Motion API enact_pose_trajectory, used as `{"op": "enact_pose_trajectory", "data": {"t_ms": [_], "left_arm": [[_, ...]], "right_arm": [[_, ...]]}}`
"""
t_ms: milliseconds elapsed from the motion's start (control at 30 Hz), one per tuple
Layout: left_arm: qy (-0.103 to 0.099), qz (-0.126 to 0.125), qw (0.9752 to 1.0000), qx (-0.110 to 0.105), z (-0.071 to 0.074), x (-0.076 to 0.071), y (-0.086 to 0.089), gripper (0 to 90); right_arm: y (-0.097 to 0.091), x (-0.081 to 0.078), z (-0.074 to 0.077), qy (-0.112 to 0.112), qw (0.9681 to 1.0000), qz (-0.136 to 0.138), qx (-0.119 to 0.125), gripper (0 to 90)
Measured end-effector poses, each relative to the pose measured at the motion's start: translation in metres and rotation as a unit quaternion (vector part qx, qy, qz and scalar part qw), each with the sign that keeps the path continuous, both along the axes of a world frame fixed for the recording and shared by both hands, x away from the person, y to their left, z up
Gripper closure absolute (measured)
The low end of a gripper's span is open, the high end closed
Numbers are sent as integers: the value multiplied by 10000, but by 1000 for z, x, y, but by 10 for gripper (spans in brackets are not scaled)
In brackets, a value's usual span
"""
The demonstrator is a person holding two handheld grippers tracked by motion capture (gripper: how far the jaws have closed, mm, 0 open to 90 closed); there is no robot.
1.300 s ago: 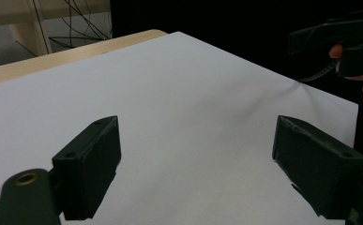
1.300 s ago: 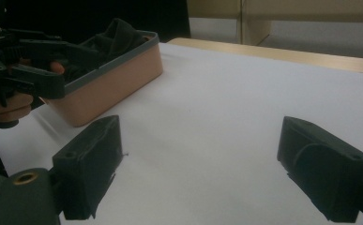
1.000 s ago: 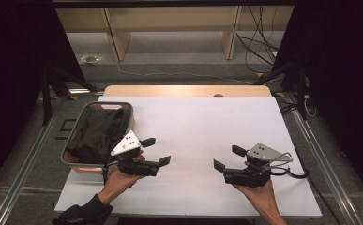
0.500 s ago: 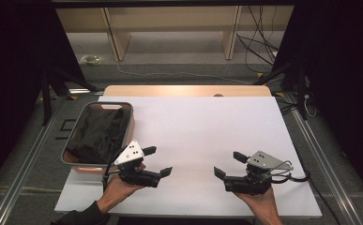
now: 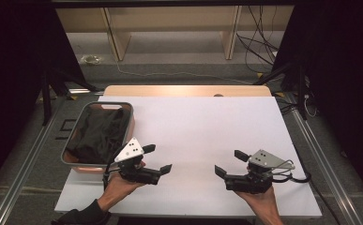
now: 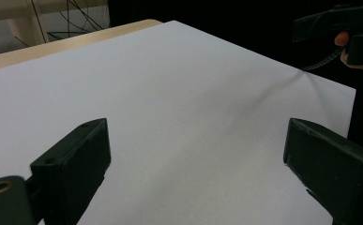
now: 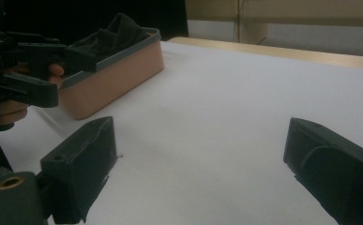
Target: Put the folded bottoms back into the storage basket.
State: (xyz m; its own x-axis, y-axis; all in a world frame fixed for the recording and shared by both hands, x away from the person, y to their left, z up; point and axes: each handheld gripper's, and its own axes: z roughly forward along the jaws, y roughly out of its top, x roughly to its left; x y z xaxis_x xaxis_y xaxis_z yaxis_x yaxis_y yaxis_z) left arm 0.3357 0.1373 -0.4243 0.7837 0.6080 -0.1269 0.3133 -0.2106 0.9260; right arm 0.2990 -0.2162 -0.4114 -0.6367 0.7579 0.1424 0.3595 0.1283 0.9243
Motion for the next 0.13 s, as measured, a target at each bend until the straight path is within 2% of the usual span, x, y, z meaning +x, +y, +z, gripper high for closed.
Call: {"op": "enact_pose_trajectory", "data": {"t_ms": [133], "left_arm": [[1, 8, 10000, -46, 0, 0, 0, 75]], "right_arm": [[0, 0, 0, 0, 10000, -5, -9, 104]]}}
